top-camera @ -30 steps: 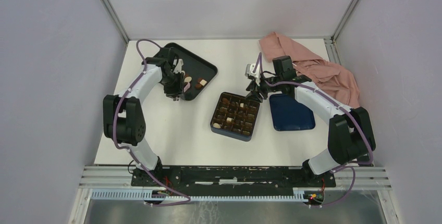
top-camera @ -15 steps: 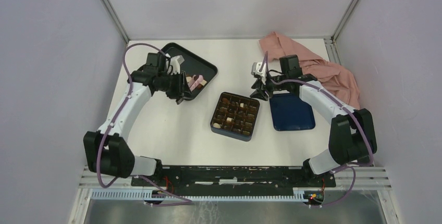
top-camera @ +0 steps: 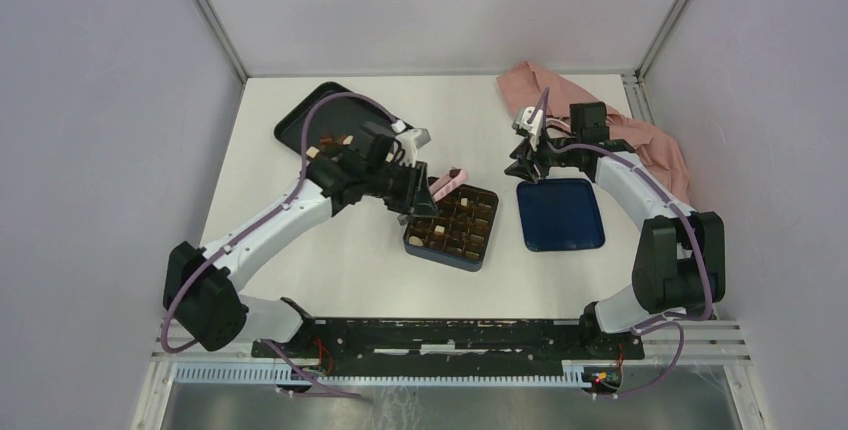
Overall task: Pack the chocolate
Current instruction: Place the fake chocolate in the packing box.
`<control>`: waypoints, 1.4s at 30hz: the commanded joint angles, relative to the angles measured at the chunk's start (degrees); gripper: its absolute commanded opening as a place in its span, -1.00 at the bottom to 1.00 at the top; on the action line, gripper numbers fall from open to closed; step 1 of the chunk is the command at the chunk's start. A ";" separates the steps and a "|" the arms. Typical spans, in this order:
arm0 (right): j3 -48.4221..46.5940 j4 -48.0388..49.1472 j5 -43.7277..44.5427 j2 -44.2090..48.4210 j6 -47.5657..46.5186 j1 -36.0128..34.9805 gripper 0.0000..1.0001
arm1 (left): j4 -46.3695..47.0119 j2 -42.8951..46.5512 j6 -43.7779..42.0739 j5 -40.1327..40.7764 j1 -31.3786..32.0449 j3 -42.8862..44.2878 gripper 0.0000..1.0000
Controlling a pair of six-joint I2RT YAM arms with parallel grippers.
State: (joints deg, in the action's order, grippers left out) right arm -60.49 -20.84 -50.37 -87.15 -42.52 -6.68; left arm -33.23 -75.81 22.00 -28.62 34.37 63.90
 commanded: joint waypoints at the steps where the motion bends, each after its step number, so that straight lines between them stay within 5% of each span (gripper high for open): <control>1: 0.00 1.01 -2.19 1.28 -0.28 0.26 -0.01 | 6.86 -4.86 5.68 6.56 5.02 1.98 -0.96; 21: -0.12 0.98 -1.75 1.81 -0.38 0.57 0.00 | 1.03 -21.62 5.60 20.90 16.86 12.31 -0.86; 42: -0.15 0.94 -2.01 1.66 -0.46 0.61 0.00 | -1.67 -25.30 4.93 21.50 17.67 15.66 -0.32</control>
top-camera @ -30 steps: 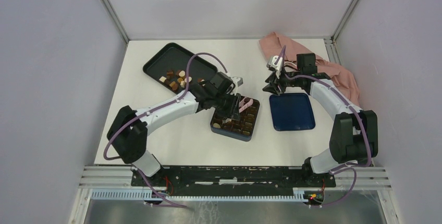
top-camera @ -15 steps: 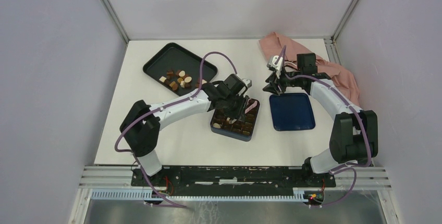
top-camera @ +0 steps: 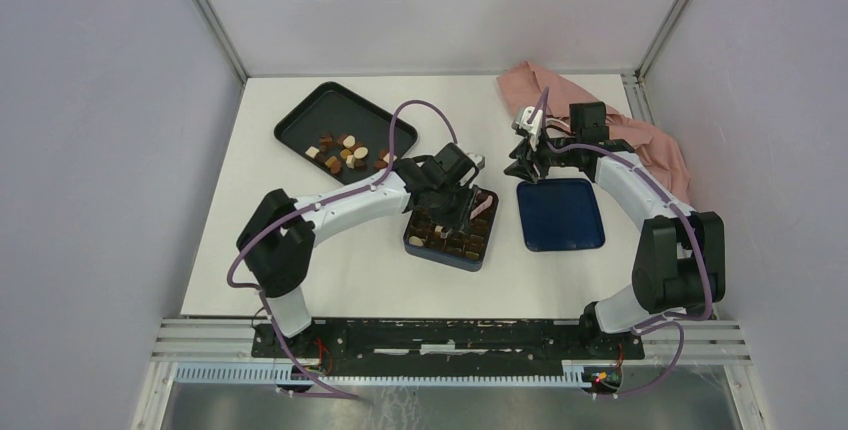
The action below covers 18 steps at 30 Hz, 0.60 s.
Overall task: Pack the chocolate
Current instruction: Place the fake chocolate in the packing box.
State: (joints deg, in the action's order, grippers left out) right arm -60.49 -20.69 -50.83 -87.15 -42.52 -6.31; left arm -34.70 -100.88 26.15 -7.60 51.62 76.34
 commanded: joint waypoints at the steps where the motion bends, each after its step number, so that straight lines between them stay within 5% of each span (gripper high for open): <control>1: -0.13 0.81 -1.56 1.66 -0.46 0.24 0.00 | -0.46 -0.34 0.70 0.60 0.40 3.44 -0.30; 18: -0.13 0.82 -1.64 1.84 -0.46 0.31 0.00 | -0.75 1.12 1.04 0.36 0.47 3.90 -0.20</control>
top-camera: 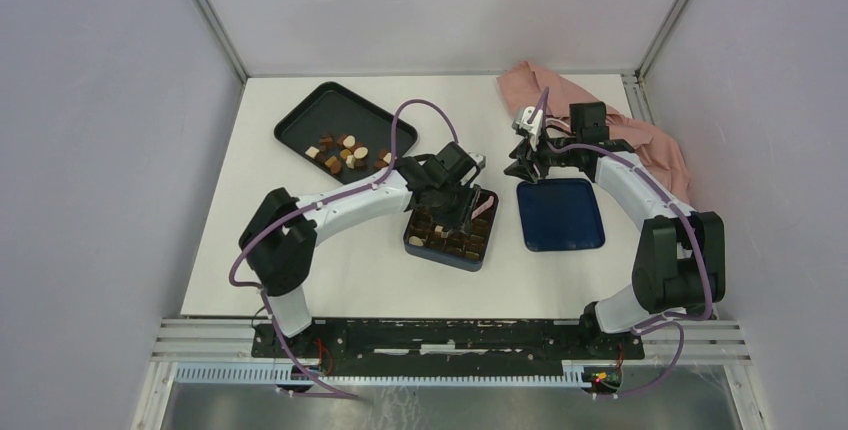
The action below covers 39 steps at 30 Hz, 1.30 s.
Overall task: Pack the chocolate
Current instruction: Place the fake chocolate in the packing box, then pick up the fake chocolate from the plate.
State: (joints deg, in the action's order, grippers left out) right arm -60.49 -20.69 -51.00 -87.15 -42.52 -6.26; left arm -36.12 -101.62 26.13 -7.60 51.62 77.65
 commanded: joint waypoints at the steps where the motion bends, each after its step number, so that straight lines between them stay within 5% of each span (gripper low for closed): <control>1: -0.09 0.77 -1.55 1.90 -0.46 0.27 0.00 | 0.88 2.58 1.30 0.53 0.38 2.63 -0.20; 12: 0.02 1.00 -2.77 2.25 -0.03 0.26 0.00 | 3.41 12.12 2.20 0.66 -4.03 -1.88 -0.23; 21: 0.12 1.16 -3.82 2.34 0.49 0.16 0.00 | -3.30 20.69 -4.33 -2.36 -24.17 -6.02 -0.20; 28: 0.18 1.11 -4.54 2.42 0.86 -0.81 0.00 | -10.15 18.29 -8.81 -1.23 -35.19 -5.56 -0.17; 39: -0.07 0.87 -4.02 1.91 0.51 -5.34 0.01 | -13.66 9.01 -14.94 0.27 -43.78 1.19 -0.17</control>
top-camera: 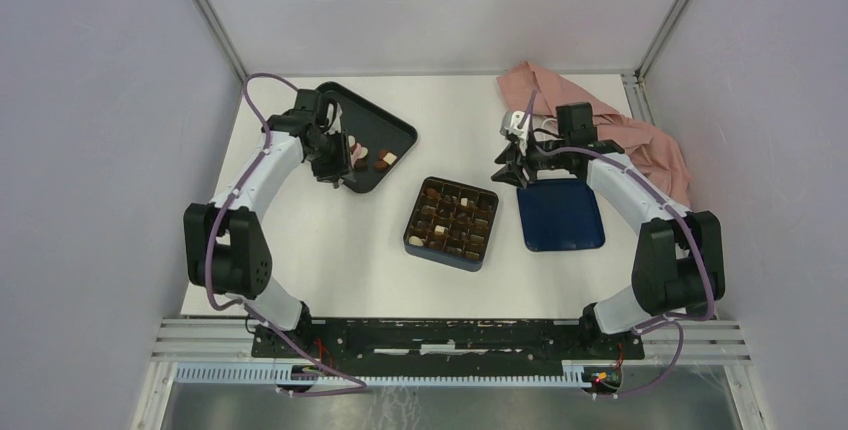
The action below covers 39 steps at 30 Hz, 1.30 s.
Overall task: Pack the chocolate
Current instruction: Pick up the fake chocolate from the plate.
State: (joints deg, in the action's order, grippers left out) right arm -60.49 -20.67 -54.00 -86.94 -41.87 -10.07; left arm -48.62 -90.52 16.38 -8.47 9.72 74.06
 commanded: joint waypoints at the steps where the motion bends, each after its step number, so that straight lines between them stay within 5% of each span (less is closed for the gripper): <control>1: -0.06 0.80 -0.94 1.68 -0.23 -1.80 0.01 | -1.21 -2.87 -5.63 0.86 -2.38 5.12 -0.17; 39: -0.37 0.14 0.38 0.51 -1.29 -3.26 0.01 | -5.47 -16.53 -9.22 -1.53 -5.17 11.62 -0.22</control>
State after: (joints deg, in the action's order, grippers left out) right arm -60.49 -20.71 -53.69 -86.94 -42.33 -13.04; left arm -53.82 -106.37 9.72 -7.88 4.84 84.09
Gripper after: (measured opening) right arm 0.505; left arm 0.376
